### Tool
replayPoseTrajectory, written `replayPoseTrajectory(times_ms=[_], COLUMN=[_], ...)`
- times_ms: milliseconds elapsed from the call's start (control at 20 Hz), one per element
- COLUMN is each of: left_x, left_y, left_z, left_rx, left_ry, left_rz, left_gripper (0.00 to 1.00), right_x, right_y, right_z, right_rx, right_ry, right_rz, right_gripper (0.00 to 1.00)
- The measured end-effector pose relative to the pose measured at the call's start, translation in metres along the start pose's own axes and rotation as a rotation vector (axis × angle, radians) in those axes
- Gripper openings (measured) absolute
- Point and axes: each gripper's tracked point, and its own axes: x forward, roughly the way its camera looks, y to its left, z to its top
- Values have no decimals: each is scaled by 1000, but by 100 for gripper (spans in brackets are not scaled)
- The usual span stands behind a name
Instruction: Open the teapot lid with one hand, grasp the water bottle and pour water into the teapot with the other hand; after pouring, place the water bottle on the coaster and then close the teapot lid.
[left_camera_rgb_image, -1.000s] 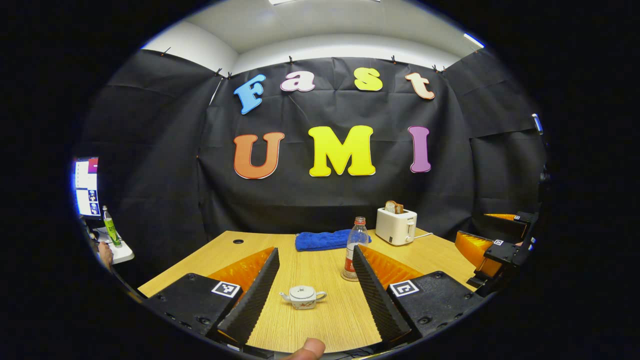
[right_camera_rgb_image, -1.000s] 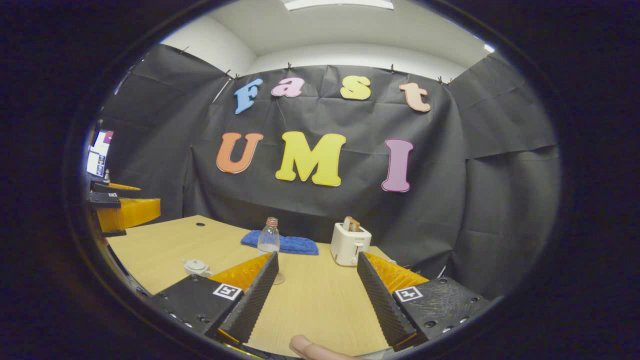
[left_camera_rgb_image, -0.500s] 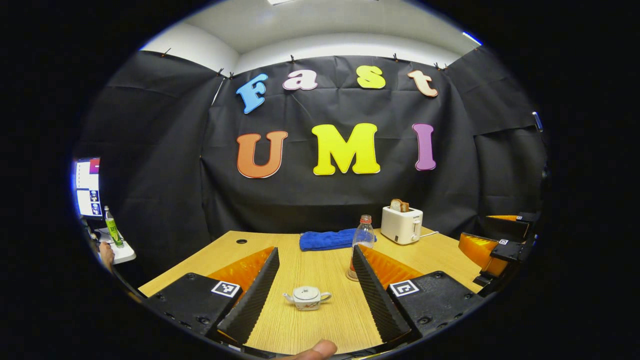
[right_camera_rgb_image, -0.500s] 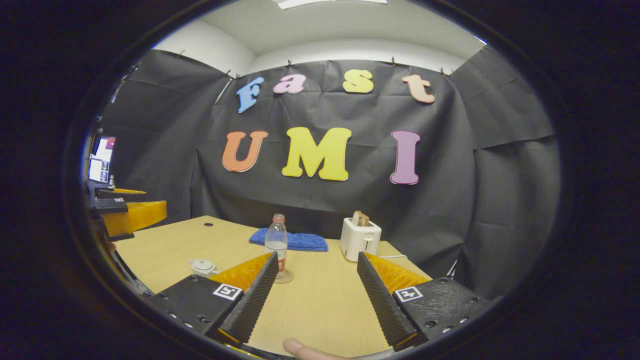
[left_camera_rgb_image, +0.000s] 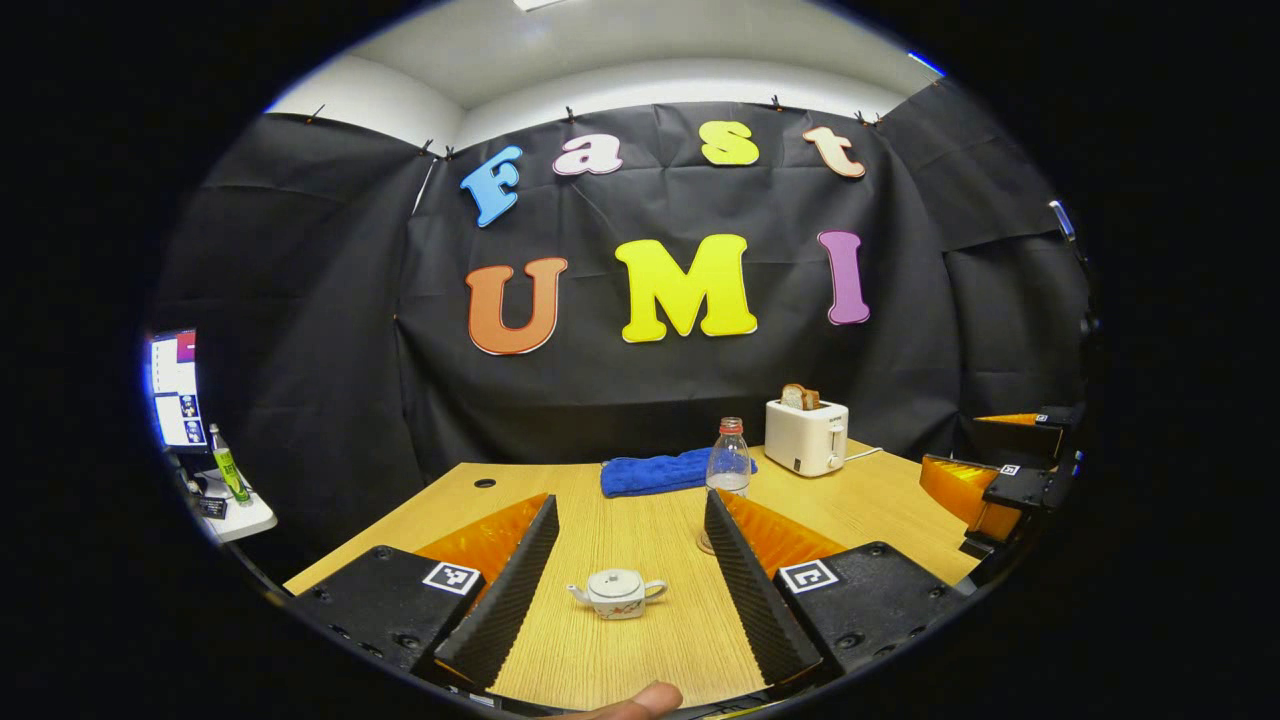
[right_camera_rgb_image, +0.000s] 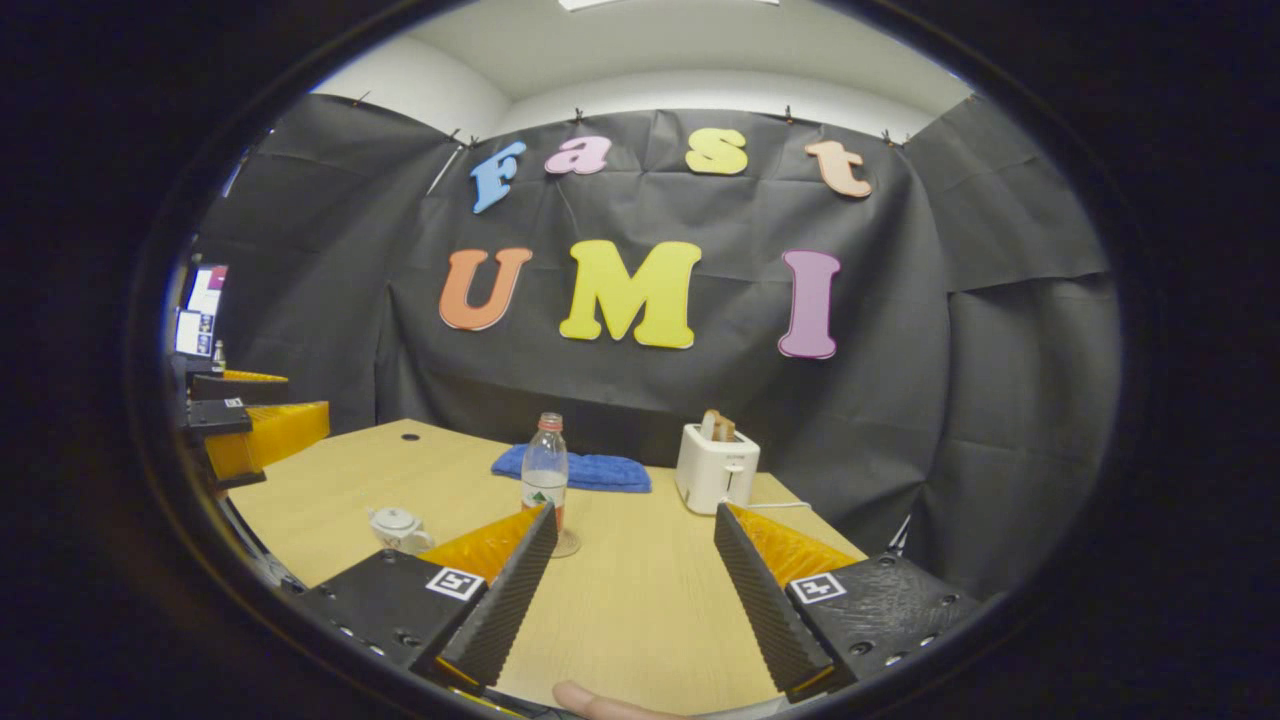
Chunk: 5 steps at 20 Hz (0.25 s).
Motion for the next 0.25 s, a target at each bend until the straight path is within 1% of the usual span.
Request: replayPoseTrajectory(times_ms=[50,150,200,250], left_x=[0,0,0,0], left_y=[1,2,0,0], left_z=[0,0,1,0], left_rx=[0,-1,0,3], left_ry=[-1,-1,-2,-2], left_rz=[1,1,1,0], left_gripper=[93,93,93,85], right_x=[0,1,1,2], right_y=[-1,-2,-2,-2], right_z=[0,1,0,0], right_rx=[1,2,1,1], right_ry=[0,0,0,1], right_rz=[0,-3,-2,-3], right_gripper=[98,98,95,95])
